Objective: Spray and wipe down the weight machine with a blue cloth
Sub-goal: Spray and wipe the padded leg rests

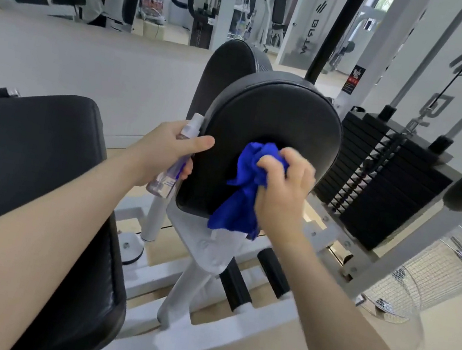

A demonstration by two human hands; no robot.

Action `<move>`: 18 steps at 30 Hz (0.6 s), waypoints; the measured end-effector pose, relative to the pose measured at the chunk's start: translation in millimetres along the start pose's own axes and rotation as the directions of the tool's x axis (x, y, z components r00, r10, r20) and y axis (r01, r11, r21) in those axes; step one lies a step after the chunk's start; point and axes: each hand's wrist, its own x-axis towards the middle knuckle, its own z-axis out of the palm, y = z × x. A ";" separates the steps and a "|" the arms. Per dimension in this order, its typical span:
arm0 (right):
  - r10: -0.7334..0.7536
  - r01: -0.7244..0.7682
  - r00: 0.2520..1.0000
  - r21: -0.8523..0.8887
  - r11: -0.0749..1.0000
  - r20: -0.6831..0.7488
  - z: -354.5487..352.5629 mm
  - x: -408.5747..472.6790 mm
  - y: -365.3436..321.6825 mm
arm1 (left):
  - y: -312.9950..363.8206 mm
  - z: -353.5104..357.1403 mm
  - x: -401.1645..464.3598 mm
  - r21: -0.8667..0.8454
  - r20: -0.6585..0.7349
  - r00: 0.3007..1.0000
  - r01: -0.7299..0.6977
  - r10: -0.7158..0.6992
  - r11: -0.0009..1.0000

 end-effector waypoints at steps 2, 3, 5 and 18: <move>0.128 -0.139 0.982 -0.070 0.988 -0.142 -17.2 24.7 21.5 | -0.1 -0.4 1.9 -0.007 -0.005 1.000 0.007 -0.007 1.000; 0.276 -0.297 0.934 -0.063 0.953 -0.227 -25.3 37.7 32.9 | -1.5 -0.2 2.6 -0.010 -0.013 1.000 0.003 -0.003 1.000; 0.482 -0.497 0.821 0.032 0.867 -0.305 -34.0 52.8 42.9 | -5.2 -0.1 3.5 -0.027 -0.035 0.999 -0.013 0.012 1.000; -0.039 -0.015 0.968 -0.212 0.977 -0.247 -2.4 31.9 15.6 | -9.8 2.4 9.8 -0.042 -0.020 0.997 -0.073 0.072 0.996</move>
